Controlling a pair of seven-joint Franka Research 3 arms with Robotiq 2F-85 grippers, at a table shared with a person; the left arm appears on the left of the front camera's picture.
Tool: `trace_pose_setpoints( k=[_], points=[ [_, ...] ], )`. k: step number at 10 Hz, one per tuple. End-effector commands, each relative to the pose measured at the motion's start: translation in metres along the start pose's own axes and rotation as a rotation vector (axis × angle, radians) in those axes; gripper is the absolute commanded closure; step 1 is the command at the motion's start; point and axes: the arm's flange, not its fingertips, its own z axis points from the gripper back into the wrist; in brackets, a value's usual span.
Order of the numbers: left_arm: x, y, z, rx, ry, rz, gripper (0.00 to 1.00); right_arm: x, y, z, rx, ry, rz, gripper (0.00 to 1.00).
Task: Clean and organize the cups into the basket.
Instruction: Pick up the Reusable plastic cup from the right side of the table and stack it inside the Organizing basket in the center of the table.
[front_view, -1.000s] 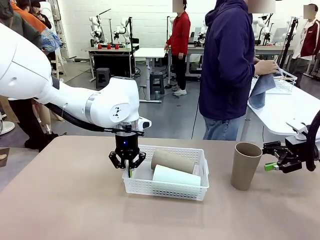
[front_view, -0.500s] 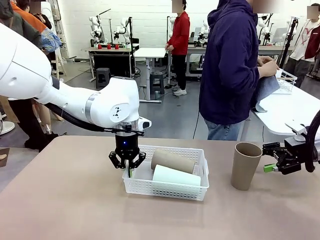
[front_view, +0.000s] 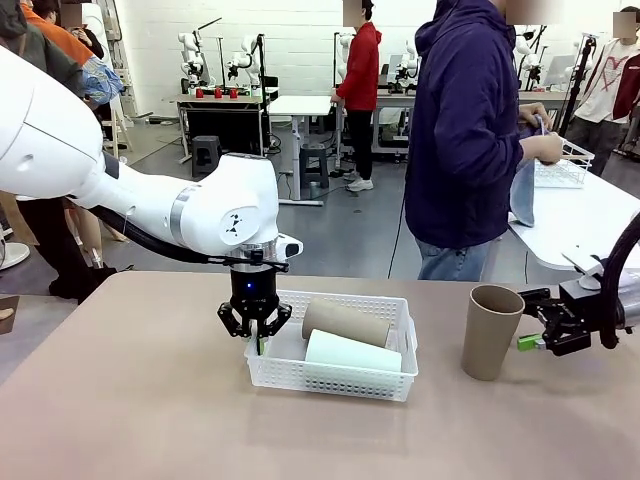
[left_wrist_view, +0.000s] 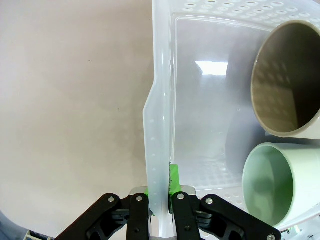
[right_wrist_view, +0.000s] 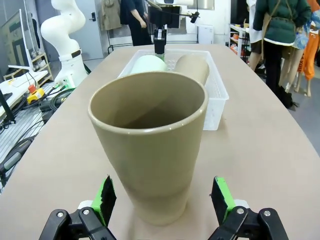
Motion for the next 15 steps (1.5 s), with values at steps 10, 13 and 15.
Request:
trace_pose_setpoints(
  k=[10, 13, 15],
  points=[
    [0.0, 0.001, 0.002, -0.001, -0.005, 0.0, 1.0, -0.005, -0.017, -0.058, 0.078, -0.009, 0.083, 0.64],
    [0.0, 0.001, 0.002, -0.001, -0.005, 0.0, 1.0, 0.012, -0.008, -0.054, 0.017, -0.008, 0.038, 1.0],
    [0.0, 0.001, 0.002, -0.001, -0.005, 0.0, 1.0, 0.079, 0.036, -0.029, -0.05, -0.062, -0.013, 1.0]
  ],
)
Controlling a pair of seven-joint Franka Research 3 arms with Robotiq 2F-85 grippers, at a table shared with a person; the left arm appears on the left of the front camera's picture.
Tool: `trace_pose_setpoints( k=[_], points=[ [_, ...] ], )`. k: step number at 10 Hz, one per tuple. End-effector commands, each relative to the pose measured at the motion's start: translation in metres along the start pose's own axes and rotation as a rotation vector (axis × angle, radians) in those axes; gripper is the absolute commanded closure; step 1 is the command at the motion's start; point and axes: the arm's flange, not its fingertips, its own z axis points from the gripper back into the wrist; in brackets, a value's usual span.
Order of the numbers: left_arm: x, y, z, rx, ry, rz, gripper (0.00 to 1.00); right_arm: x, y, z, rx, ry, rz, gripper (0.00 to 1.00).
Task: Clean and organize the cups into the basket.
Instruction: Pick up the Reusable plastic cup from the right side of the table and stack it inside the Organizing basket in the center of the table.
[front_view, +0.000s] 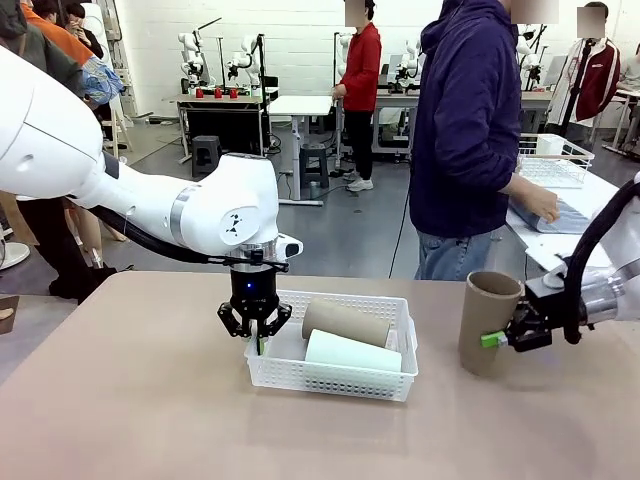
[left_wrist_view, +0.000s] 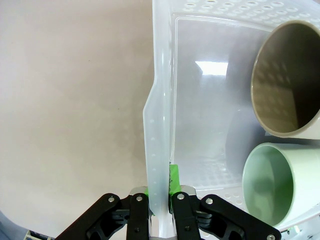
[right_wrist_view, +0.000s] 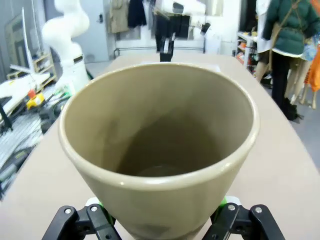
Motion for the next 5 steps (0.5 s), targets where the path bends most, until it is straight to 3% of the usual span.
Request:
trace_pose_setpoints(
  k=[1, 3, 5],
  points=[
    [0.0, 0.001, 0.002, -0.001, -0.006, 0.0, 1.0, 0.08, 0.05, 0.022, -0.114, -0.032, -0.034, 1.0],
    [0.0, 0.001, 0.002, -0.001, -0.006, 0.0, 1.0, 0.135, 0.076, 0.042, -0.174, -0.044, -0.034, 1.0],
    [0.0, 0.001, 0.002, -0.001, -0.006, 0.0, 1.0, 0.155, 0.081, 0.045, -0.225, -0.036, -0.059, 1.0]
  ],
)
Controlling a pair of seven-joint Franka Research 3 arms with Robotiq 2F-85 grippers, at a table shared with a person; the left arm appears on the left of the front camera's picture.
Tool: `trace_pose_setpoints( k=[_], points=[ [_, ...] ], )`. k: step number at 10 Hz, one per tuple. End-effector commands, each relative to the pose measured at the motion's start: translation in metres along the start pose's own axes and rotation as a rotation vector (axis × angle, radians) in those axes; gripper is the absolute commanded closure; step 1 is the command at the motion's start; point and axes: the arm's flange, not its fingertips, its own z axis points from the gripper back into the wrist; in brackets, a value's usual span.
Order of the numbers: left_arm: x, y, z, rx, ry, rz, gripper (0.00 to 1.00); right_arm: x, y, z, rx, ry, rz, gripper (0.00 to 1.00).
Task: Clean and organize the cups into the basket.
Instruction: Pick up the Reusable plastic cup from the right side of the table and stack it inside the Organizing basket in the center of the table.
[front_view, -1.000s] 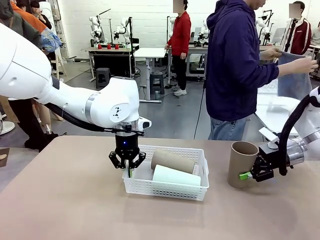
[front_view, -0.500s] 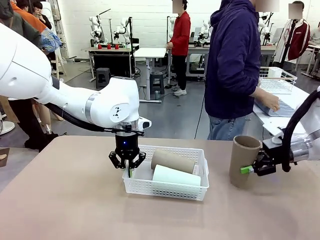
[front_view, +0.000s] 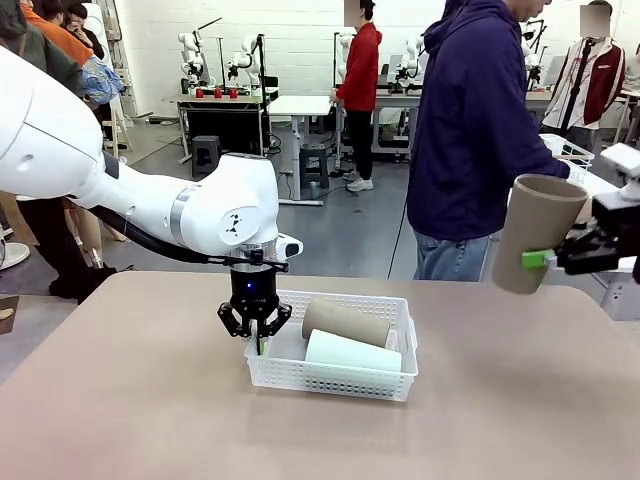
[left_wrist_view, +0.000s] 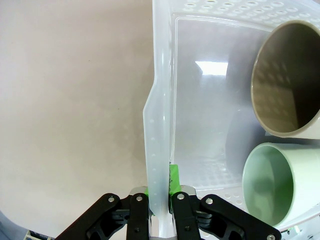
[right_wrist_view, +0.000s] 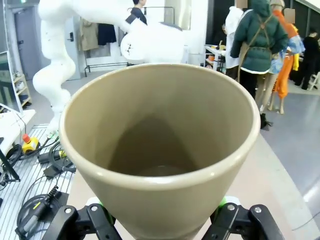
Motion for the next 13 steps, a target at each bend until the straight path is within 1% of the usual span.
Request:
trace_pose_setpoints(
  k=[1, 2, 6, 7, 8, 9, 10, 11, 12, 13],
  points=[
    [0.0, 0.001, 0.002, -0.001, -0.005, 0.0, 1.0, -0.02, -0.008, -0.013, -0.104, 0.048, -0.08, 1.0],
    [0.0, 0.001, 0.002, -0.001, -0.005, 0.0, 1.0, 0.0, 0.0, 0.0, 0.0, 0.0, 0.0, 1.0],
    [0.0, 0.001, 0.002, -0.001, -0.005, 0.0, 1.0, 0.0, 0.0, 0.0, 0.0, 0.0, 0.0, 1.0],
    [0.0, 0.001, 0.002, -0.001, -0.005, 0.0, 1.0, 0.001, 0.001, -0.001, -0.014, 0.014, -0.015, 0.18],
    [0.0, 0.001, 0.002, -0.001, -0.005, 0.0, 1.0, 0.046, 0.008, -0.032, -0.042, 0.272, 0.013, 0.18],
    [0.0, 0.001, 0.002, -0.001, -0.005, 0.0, 1.0, 0.09, 0.009, -0.074, -0.012, 0.528, 0.01, 0.18],
    [0.0, 0.001, 0.002, -0.001, -0.005, 0.0, 1.0, 0.121, 0.006, -0.109, -0.01, 0.683, 0.008, 0.18],
    [0.0, 0.001, 0.002, -0.001, -0.005, 0.0, 1.0, 0.144, 0.003, -0.141, 0.022, 0.807, -0.018, 0.18],
    [0.0, 0.001, 0.002, -0.001, -0.005, 0.0, 1.0, 0.159, -0.001, -0.172, 0.057, 0.952, -0.051, 0.18],
    [0.0, 0.001, 0.002, -0.001, -0.005, 0.0, 1.0, 0.167, -0.004, -0.202, 0.089, 1.067, -0.098, 0.18]
  ],
)
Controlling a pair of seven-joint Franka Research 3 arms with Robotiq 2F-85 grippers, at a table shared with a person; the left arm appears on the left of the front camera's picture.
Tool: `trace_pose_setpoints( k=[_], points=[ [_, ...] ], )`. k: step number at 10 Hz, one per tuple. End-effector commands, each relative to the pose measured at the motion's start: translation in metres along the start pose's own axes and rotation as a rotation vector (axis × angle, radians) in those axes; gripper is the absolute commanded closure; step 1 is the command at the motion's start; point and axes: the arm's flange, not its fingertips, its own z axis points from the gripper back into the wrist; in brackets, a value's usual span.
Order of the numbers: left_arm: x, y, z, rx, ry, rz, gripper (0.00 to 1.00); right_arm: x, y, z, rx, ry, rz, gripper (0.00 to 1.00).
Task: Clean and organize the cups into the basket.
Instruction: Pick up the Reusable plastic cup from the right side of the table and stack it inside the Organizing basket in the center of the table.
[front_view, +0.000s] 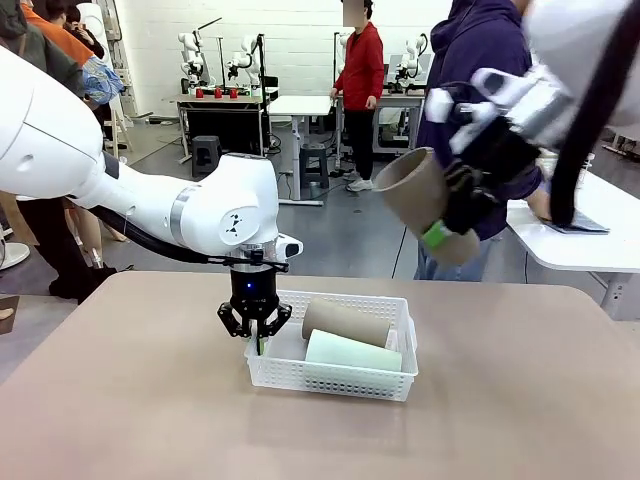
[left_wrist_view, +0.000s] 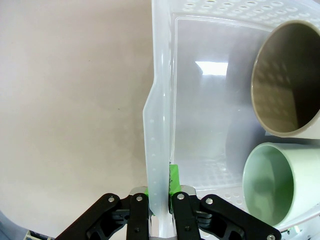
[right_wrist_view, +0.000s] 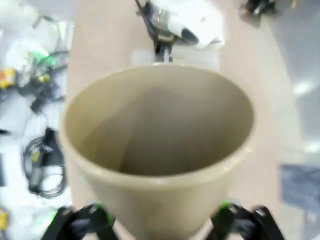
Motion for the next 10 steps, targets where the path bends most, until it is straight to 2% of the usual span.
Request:
trace_pose_setpoints(
  k=[1, 2, 6, 8, 10],
  points=[
    [0.0, 0.001, 0.002, -0.001, -0.006, 0.001, 1.0, 0.031, -0.04, -0.025, 0.219, 0.3, -0.079, 0.18],
    [0.0, 0.001, 0.002, -0.001, -0.006, 0.001, 1.0, 0.044, -0.045, -0.043, 0.264, 0.339, -0.086, 0.18],
    [0.0, 0.001, 0.002, -0.001, -0.006, 0.001, 1.0, 0.066, -0.052, -0.108, 0.33, 0.372, -0.015, 0.18],
    [0.0, 0.001, 0.002, -0.001, -0.006, 0.001, 1.0, 0.061, -0.056, -0.138, 0.304, 0.385, 0.0, 0.18],
    [0.0, 0.001, 0.002, -0.001, -0.006, 0.001, 1.0, 0.051, -0.046, -0.165, 0.242, 0.372, 0.046, 0.18]
  ],
)
